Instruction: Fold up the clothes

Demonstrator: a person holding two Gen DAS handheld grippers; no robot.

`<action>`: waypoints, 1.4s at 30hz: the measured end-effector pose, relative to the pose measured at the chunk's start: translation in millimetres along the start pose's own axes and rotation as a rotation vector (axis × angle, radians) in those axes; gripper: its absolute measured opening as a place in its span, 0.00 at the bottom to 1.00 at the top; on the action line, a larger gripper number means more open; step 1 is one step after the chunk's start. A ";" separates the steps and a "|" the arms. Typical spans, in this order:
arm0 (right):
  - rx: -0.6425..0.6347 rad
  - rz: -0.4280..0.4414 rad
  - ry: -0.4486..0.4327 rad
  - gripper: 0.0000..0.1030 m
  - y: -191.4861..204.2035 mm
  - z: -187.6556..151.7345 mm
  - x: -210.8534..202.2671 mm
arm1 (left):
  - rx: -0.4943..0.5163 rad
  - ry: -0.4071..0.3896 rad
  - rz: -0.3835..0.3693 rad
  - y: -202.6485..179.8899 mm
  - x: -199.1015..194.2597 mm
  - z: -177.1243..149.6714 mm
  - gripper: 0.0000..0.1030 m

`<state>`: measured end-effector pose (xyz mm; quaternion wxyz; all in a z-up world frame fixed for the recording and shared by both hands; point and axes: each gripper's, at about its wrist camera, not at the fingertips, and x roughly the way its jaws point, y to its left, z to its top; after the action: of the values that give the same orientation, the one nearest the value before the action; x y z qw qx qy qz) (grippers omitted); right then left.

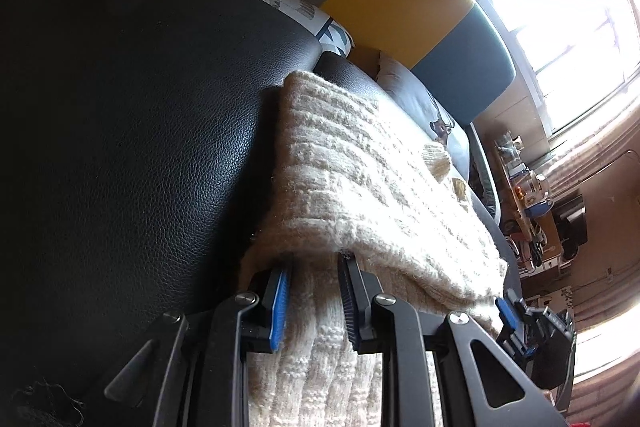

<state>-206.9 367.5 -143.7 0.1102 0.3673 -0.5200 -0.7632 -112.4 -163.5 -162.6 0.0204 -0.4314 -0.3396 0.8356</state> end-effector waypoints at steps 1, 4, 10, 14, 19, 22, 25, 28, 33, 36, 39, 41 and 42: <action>0.015 -0.017 0.005 0.19 1.3 0.3 7.5 | 0.000 -0.002 0.001 -0.1 -1.2 -1.0 0.22; 0.071 -0.047 0.007 0.21 3.9 0.3 27.1 | -0.012 0.002 -0.006 -1.3 3.1 1.5 0.22; 0.068 -0.004 -0.096 0.71 18.4 -6.8 34.4 | -0.002 0.010 -0.009 -1.4 2.9 1.9 0.22; -0.040 0.007 -0.009 0.90 33.8 -19.5 38.4 | -0.021 0.016 -0.023 1.7 1.2 2.1 0.22; -0.010 0.043 -0.037 0.90 25.8 -24.5 25.3 | -0.024 0.019 -0.030 3.2 0.1 1.2 0.22; -0.103 0.022 -0.057 0.89 40.3 -18.9 32.9 | -0.018 0.021 -0.028 2.4 0.0 1.0 0.22; -0.111 -0.015 -0.078 0.89 43.1 -15.3 47.5 | -0.023 0.023 -0.028 2.7 0.5 1.3 0.22; -0.140 0.003 -0.115 0.91 44.2 -18.0 48.4 | -0.014 0.021 -0.022 1.1 0.8 0.6 0.22; -0.283 -0.009 -0.053 0.99 53.7 -31.0 49.4 | 0.000 0.021 -0.005 -2.8 0.3 -0.8 0.22; -0.307 -0.080 0.005 0.80 59.3 -26.6 55.0 | -0.008 0.025 -0.003 -3.0 -0.3 -0.5 0.22; -0.243 -0.195 0.012 0.11 52.0 -15.6 58.7 | -0.008 0.029 0.007 -4.8 -0.3 0.0 0.22; -0.218 -0.196 0.014 0.11 49.7 -9.1 58.4 | 0.002 0.034 0.018 -6.5 -0.7 0.6 0.22; -0.234 -0.190 0.005 0.11 54.5 -7.5 54.6 | 0.007 0.036 0.023 -7.4 -0.9 0.8 0.22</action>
<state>-252.1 308.4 -121.8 0.0810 0.4013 -0.3902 -0.8247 -114.4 -158.5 -157.3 0.0182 -0.4502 -0.3313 0.8290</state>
